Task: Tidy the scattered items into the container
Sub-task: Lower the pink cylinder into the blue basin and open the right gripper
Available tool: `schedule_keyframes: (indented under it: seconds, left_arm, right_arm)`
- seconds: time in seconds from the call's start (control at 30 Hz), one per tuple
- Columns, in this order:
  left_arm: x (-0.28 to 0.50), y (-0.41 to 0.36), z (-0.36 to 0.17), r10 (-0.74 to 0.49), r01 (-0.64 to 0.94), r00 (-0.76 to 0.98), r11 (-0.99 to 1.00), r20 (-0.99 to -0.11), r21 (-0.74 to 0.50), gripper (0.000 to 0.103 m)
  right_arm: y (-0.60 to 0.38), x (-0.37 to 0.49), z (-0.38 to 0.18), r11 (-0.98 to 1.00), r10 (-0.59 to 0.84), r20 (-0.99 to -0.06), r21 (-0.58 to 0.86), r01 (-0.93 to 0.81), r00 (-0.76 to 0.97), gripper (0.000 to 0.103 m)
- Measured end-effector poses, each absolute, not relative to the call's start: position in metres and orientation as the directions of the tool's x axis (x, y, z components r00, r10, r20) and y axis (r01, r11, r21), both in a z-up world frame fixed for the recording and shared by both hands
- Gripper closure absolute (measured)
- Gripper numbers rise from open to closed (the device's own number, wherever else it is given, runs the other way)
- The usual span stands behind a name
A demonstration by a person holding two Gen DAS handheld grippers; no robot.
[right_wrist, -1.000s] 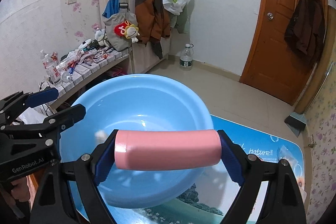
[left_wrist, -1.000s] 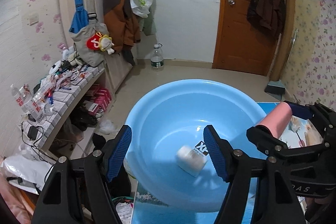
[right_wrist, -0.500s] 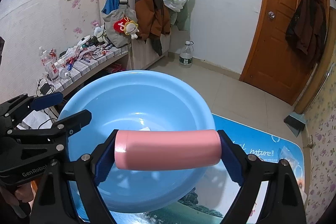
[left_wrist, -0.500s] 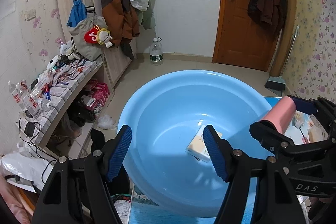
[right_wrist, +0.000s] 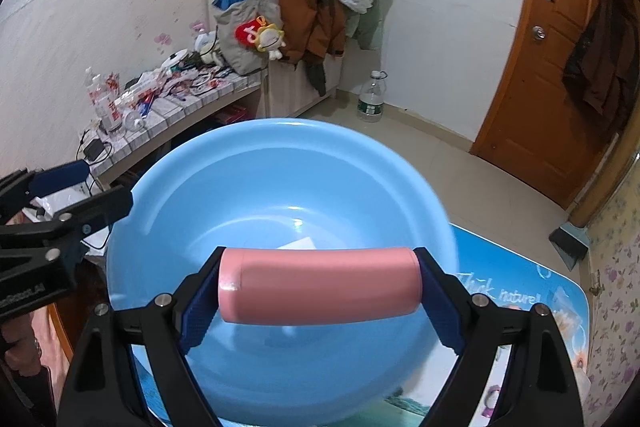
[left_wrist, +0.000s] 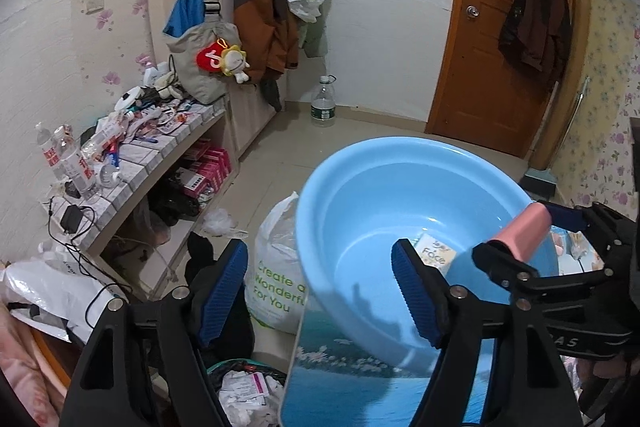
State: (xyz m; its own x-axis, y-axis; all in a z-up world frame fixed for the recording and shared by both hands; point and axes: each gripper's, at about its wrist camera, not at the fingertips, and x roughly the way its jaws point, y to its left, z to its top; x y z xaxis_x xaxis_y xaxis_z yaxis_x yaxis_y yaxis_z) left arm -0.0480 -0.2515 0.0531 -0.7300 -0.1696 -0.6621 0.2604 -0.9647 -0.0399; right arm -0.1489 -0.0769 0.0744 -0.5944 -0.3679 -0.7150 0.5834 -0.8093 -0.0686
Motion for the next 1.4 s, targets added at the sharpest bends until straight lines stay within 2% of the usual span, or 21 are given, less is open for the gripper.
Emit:
schedule_keyframes:
  seconds: [0.33,0.93,1.4]
  left_arm:
    - [-0.045,-0.255,0.051,-0.172,0.261,-0.733,-0.965,-0.658,-0.039,0.015]
    - [-0.047,-0.257,0.039,-0.173,0.271,-0.718,-0.962,-0.674,-0.041,0.014]
    - [-0.046,-0.259,0.038,-0.169,0.273,-0.717,-0.961,-0.676,-0.048,0.014]
  right_arm:
    - [-0.095,-0.156,0.052,-0.803,-0.351,-0.755,-0.062,0.593,-0.554,0.013]
    - [-0.099,-0.155,0.039,-0.797,-0.311,-0.789,-0.087,0.598,-0.53,0.013]
    - [-0.096,-0.165,0.032,-0.813,-0.298,-0.842,-0.022,0.582,-0.449,0.013]
